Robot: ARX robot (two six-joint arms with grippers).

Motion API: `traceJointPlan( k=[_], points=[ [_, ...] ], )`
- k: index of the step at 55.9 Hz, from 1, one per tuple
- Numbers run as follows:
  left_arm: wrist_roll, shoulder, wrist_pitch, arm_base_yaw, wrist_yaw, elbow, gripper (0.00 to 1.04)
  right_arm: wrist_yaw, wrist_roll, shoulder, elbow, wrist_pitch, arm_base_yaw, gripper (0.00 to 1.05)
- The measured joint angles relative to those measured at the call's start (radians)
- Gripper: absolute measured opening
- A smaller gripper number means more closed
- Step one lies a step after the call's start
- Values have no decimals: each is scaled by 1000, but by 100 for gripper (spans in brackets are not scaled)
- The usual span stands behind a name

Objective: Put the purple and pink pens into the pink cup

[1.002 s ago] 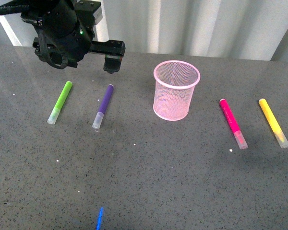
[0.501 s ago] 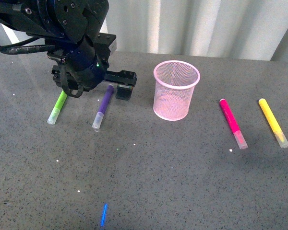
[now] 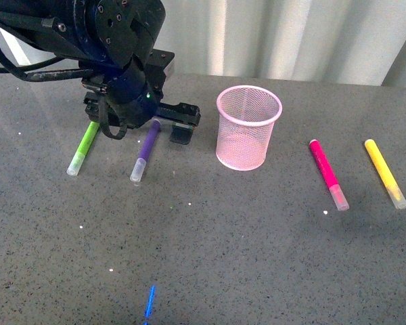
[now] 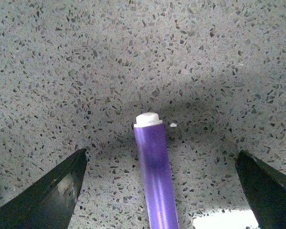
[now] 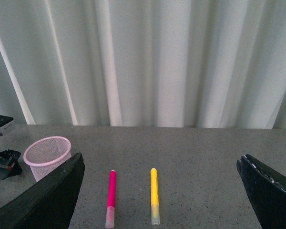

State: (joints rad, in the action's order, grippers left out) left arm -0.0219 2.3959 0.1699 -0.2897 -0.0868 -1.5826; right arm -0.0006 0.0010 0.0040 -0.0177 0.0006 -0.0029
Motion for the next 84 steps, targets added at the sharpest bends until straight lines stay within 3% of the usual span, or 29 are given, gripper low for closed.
traceJointPlan(
  k=[13, 20, 27, 47, 52, 62, 71, 84],
  points=[
    [-2, 11, -1, -11, 0, -11, 61, 0, 0, 0, 0, 0, 0, 98],
    [-10, 12, -16, -16, -22, -11, 33, 0, 0, 0, 0, 0, 0, 98],
    [-24, 13, -34, -15, -47, -6, 15, 0, 0, 0, 0, 0, 0, 98],
    [-53, -45, -161, 3, -86, 86, 13, 0, 0, 0, 0, 0, 0, 98],
    [-3, -99, -215, 19, -39, 117, 13, 0, 0, 0, 0, 0, 0, 98],
    [130, -272, -412, 28, -52, 188, 13, 0, 0, 0, 0, 0, 0, 98],
    [275, -491, -700, -66, -48, 283, 13, 0, 0, 0, 0, 0, 0, 98],
    [371, -443, -924, -217, -53, 314, 13, 0, 0, 0, 0, 0, 0, 98]
  ],
)
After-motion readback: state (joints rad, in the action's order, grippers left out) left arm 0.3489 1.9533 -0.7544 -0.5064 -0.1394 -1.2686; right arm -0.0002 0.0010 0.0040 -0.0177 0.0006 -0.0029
